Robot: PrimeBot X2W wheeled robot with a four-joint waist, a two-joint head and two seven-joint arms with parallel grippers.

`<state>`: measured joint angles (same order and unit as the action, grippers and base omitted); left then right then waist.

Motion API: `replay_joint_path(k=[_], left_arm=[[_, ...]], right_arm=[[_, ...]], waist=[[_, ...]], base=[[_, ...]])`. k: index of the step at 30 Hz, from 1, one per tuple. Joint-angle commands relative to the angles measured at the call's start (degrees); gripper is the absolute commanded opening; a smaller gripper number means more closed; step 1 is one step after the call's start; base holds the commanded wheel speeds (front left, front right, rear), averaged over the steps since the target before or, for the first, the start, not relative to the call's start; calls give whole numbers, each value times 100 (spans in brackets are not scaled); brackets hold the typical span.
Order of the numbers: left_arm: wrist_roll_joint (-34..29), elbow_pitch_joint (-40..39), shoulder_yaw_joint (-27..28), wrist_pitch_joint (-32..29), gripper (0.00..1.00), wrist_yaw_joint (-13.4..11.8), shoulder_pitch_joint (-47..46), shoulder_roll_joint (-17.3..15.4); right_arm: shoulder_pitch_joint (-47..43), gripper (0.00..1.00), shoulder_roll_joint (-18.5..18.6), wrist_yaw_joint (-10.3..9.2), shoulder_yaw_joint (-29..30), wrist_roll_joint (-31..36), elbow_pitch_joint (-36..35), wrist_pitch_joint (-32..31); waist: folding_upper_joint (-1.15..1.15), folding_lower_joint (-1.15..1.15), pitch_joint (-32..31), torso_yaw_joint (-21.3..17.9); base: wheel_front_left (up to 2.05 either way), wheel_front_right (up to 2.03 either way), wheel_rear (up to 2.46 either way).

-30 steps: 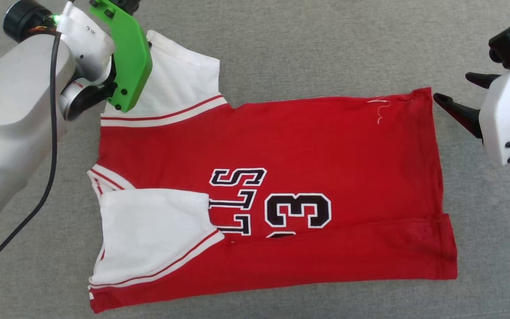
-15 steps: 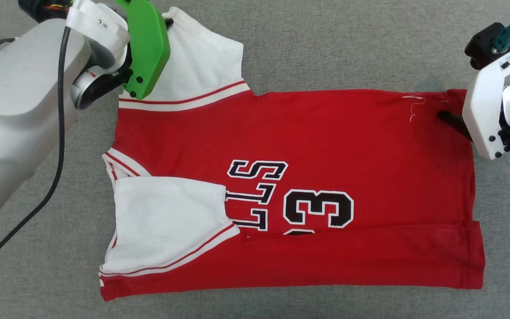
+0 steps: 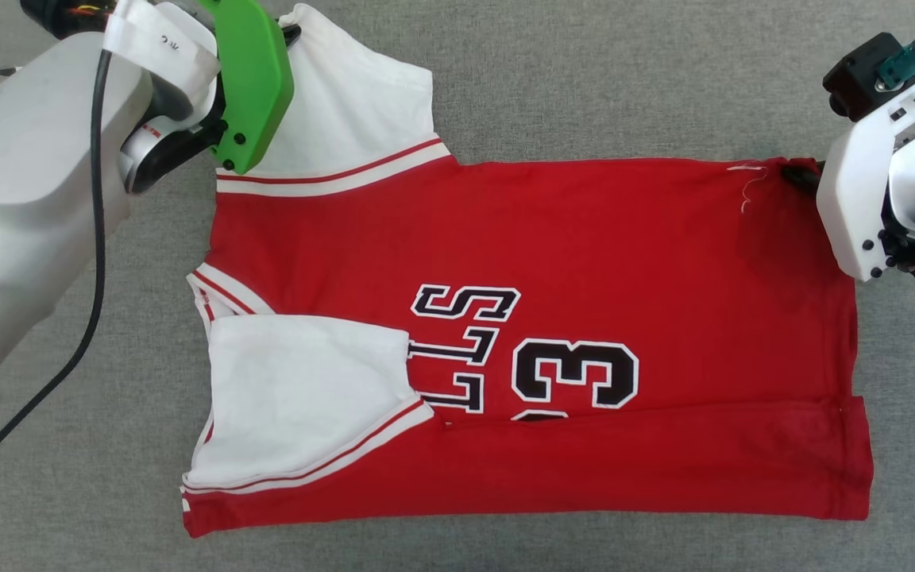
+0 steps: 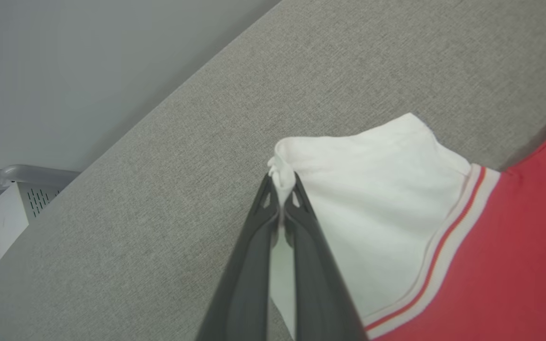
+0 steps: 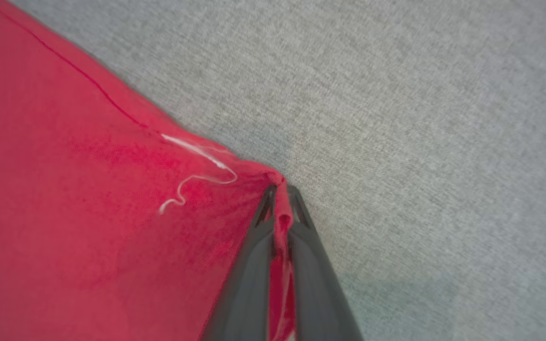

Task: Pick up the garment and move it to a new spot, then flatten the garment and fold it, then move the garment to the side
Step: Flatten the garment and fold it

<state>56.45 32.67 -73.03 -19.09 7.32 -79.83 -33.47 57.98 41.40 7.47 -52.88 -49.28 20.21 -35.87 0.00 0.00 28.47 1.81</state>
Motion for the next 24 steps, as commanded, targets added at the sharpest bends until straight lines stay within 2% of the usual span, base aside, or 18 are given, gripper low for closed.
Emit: replay_joint_path(k=[1, 7, 15, 19, 24], left_arm=[[7, 12, -4, 85, 0, 16, 51, -78], [-3, -80, -14, 305, 0, 16, 424, -337], [-45, -552, -21, 589, 0, -16, 1162, -722], [-60, -1049, -24, 658, 0, -170, 1613, -1025], [23, -1760, -26, 712, 0, -545, 2309, -1373]], right_arm=[[-40, 0, -60, 2, -100, -71, 42, 115], [-162, 0, 91, 2, -146, -168, -138, 698], [-798, 0, 376, 2, -163, -327, -465, 1227], [-1216, 0, 508, 2, -131, -363, -652, 1381], [-1840, 0, 659, 2, 16, -419, -899, 1580]], waist=[[0, 0, -155, -47], [0, 0, -628, -85], [0, 0, -1322, -56], [0, 0, -1611, -43], [0, 0, -1888, 10]], base=[[0, 0, 0], [0, 0, 0], [0, 0, 0], [0, 0, 0], [0, 0, 0]])
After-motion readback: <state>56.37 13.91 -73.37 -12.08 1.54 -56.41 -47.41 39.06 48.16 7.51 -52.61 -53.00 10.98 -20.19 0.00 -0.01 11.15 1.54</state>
